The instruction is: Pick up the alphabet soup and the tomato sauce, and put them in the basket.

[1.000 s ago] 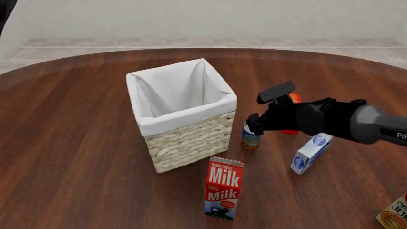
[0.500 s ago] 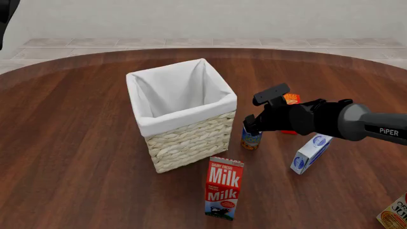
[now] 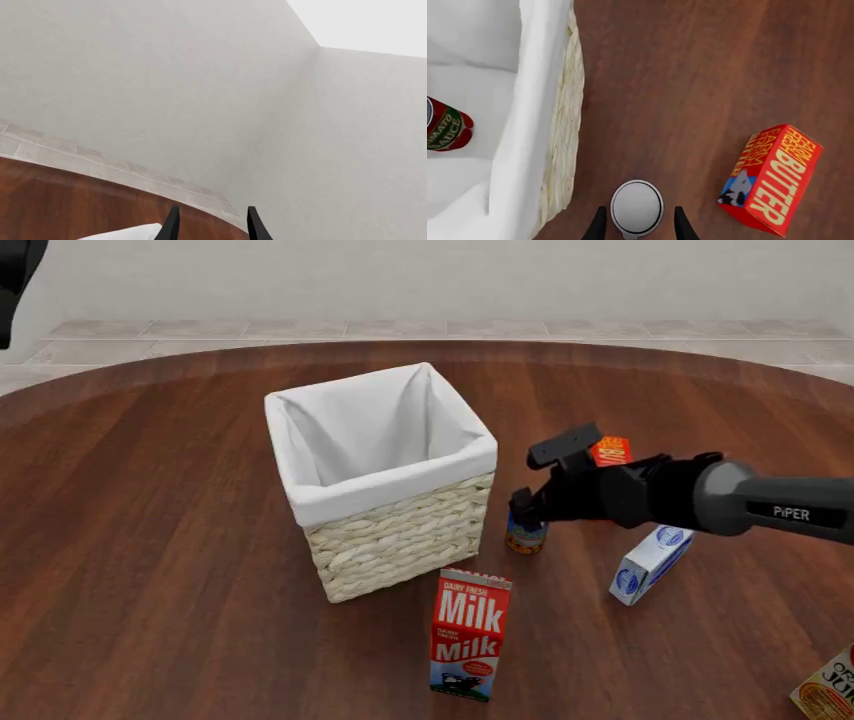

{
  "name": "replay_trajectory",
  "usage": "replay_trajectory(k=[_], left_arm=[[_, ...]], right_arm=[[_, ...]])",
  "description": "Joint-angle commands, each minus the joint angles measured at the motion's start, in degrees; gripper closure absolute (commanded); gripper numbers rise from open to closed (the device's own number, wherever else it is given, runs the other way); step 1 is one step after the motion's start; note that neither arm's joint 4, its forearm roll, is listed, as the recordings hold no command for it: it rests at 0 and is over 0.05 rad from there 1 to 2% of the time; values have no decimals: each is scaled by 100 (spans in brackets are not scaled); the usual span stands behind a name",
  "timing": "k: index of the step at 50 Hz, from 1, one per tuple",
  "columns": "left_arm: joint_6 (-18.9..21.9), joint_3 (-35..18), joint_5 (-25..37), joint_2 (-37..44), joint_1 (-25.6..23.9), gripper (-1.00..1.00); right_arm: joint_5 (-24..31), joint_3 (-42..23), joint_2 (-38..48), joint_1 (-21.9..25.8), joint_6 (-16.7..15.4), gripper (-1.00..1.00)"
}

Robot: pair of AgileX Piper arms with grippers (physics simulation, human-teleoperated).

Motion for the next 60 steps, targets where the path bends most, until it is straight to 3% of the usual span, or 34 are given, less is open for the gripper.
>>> replay_trajectory(k=[1, 51, 52, 60], left_arm=[[-10, 19, -16, 0, 12, -100], [-19, 62, -29, -9, 81, -100], [-21, 64, -30, -7, 84, -100], [-33, 75, -45, -3, 80, -100]], right_arm=[[-78, 48, 98, 21, 35, -100], [-374, 170, 474, -52, 105, -100], [-383, 176, 447, -37, 89, 100], [-388, 167, 401, -67, -8, 100]])
